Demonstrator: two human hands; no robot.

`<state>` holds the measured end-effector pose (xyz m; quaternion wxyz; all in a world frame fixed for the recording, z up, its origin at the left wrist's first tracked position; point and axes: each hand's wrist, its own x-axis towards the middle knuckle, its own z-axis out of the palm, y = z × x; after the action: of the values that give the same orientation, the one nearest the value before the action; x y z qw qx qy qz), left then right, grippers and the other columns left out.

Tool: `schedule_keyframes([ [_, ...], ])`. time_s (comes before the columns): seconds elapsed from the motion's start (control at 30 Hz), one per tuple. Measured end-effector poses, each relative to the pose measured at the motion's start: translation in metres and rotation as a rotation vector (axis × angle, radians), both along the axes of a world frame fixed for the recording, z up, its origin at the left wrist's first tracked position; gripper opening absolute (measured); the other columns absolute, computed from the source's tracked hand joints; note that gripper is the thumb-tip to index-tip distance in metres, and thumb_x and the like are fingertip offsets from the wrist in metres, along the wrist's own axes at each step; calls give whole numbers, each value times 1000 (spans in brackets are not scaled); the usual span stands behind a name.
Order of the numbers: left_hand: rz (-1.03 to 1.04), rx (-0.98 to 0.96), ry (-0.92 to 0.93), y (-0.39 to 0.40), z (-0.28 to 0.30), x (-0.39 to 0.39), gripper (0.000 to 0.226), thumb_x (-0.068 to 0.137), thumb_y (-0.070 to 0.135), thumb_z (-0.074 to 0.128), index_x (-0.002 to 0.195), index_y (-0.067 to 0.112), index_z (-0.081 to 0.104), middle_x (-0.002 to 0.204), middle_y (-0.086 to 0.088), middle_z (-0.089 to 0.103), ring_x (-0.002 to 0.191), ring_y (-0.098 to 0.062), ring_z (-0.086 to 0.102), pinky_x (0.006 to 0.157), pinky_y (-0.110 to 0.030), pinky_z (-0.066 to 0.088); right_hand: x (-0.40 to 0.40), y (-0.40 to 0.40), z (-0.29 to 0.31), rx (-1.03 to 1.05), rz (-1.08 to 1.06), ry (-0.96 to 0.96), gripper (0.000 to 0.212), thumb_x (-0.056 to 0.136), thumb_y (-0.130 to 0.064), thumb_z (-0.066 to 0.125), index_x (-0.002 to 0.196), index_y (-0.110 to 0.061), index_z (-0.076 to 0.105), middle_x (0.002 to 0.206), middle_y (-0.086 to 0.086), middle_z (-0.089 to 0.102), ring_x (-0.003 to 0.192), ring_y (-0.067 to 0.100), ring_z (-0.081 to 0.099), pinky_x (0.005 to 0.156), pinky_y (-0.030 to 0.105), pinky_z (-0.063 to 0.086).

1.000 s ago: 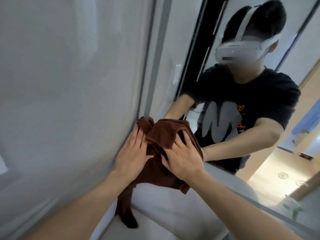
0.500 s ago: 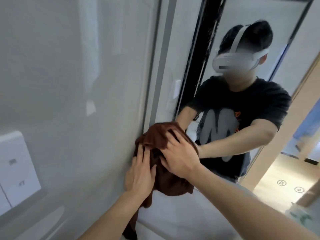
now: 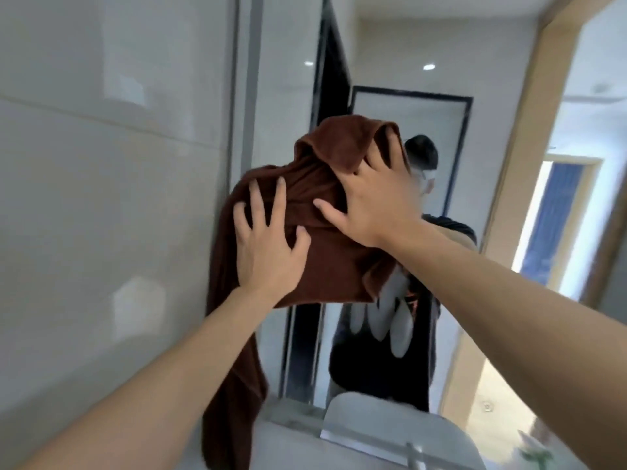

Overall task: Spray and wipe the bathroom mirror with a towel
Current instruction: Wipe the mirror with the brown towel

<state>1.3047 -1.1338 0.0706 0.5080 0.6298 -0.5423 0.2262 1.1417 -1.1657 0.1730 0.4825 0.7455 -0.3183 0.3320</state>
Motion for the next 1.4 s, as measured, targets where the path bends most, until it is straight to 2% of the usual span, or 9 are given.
schedule_keyframes([
  [0.17, -95, -31, -249, -8, 47, -44, 77, 96, 49, 41, 159, 36, -1, 169, -7, -8, 152, -41, 10, 119, -60, 18, -69, 0, 19, -46, -53, -177, 79, 94, -68, 37, 158, -23, 32, 165, 8, 35, 155, 33, 22, 125, 59, 4],
  [0.27, -274, -36, -317, -14, 61, -82, 76, 97, 46, 43, 158, 39, -2, 169, -2, -15, 154, -36, 9, 119, -56, 22, -117, 3, 21, -45, -83, -260, 77, 94, -67, 39, 158, -24, 33, 163, 7, 38, 154, 35, 25, 125, 60, 7],
  [0.33, -449, -89, -371, -20, 65, -111, 74, 98, 41, 45, 160, 36, 5, 169, -5, -14, 156, -30, -2, 125, -55, 13, -153, 6, 17, -46, -103, -306, 76, 95, -64, 40, 158, -23, 33, 162, 9, 40, 153, 36, 26, 124, 62, 8],
  [0.43, -439, -138, -494, -27, 58, -155, 73, 97, 41, 45, 160, 31, 10, 170, -10, -8, 156, -29, -9, 126, -53, 5, -203, 10, -1, -41, -161, -364, 74, 97, -61, 41, 158, -22, 31, 162, 11, 39, 152, 37, 26, 124, 63, 7],
  [0.6, -475, -94, -601, -26, 10, -215, 73, 95, 40, 46, 160, 30, 13, 169, -15, 2, 156, -33, -1, 124, -56, 11, -264, 17, -60, 32, -239, -428, 73, 97, -56, 43, 157, -16, 34, 160, 15, 39, 151, 40, 27, 122, 66, 6],
  [0.9, -520, 68, -623, 2, -99, -285, 77, 88, 35, 55, 158, 28, 25, 166, -14, 19, 155, -32, 14, 126, -41, -4, -323, 37, -181, 264, -345, -395, 77, 91, -51, 52, 155, -12, 36, 157, 22, 41, 146, 45, 30, 120, 68, 5],
  [1.07, -620, 161, -689, 6, -137, -317, 74, 87, 33, 56, 156, 28, 32, 162, -12, 30, 150, -31, 26, 127, -42, 7, -355, 48, -235, 348, -330, -415, 78, 87, -49, 56, 154, -12, 38, 156, 21, 44, 144, 46, 32, 121, 67, 7],
  [1.23, -784, 286, -761, 5, -156, -363, 79, 87, 23, 54, 159, 29, 22, 162, -7, 30, 148, -24, 27, 125, -27, -5, -388, 63, -284, 464, -402, -615, 70, 86, -42, 58, 147, -10, 46, 150, 20, 50, 142, 44, 35, 121, 65, 14],
  [1.4, -955, 349, -825, -1, -172, -427, 82, 85, 15, 53, 159, 27, 21, 163, -3, 29, 149, -19, 25, 124, -22, -5, -423, 77, -321, 620, -481, -887, 57, 89, -38, 47, 131, -1, 53, 134, 25, 58, 130, 47, 45, 115, 63, 30],
])
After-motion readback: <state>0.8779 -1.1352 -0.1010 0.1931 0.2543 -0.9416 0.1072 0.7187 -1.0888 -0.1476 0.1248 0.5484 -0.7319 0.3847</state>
